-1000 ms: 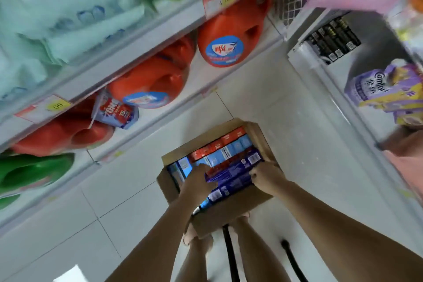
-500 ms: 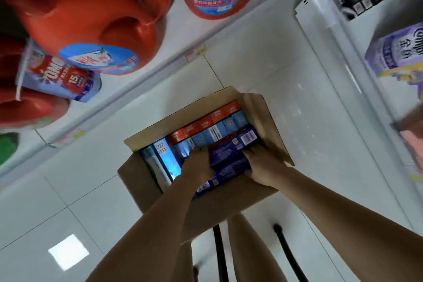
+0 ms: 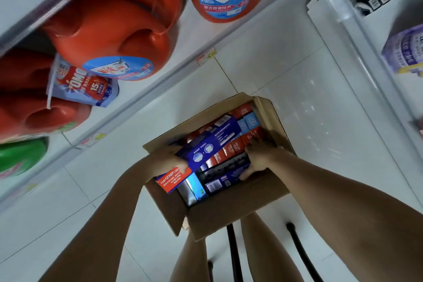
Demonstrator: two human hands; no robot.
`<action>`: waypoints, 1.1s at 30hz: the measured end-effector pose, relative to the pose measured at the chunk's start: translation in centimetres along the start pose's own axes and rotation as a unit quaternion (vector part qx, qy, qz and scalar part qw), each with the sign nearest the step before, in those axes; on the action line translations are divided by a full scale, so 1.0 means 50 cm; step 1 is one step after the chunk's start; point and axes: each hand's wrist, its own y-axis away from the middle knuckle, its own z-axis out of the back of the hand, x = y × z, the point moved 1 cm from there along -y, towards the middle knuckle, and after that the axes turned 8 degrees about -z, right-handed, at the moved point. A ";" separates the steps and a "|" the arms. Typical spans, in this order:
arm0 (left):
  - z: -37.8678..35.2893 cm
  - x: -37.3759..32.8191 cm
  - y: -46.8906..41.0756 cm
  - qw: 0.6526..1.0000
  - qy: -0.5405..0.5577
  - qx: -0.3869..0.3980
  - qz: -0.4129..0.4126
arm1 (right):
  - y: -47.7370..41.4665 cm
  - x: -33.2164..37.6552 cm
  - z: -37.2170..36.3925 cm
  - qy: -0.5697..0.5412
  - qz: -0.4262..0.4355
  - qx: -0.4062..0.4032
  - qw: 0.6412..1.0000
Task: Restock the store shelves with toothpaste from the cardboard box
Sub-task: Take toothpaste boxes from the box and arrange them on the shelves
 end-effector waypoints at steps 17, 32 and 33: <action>0.034 -0.152 0.342 0.987 0.146 0.063 -0.032 | 0.239 -0.013 0.096 0.016 -0.026 0.037 0.999; 0.099 -0.458 0.798 0.918 0.288 -0.188 -0.200 | 0.906 -0.076 0.298 -0.537 0.272 0.031 0.798; 0.096 -0.477 0.822 0.912 0.297 -0.200 -0.202 | 0.942 -0.074 0.298 -0.552 0.291 0.014 0.782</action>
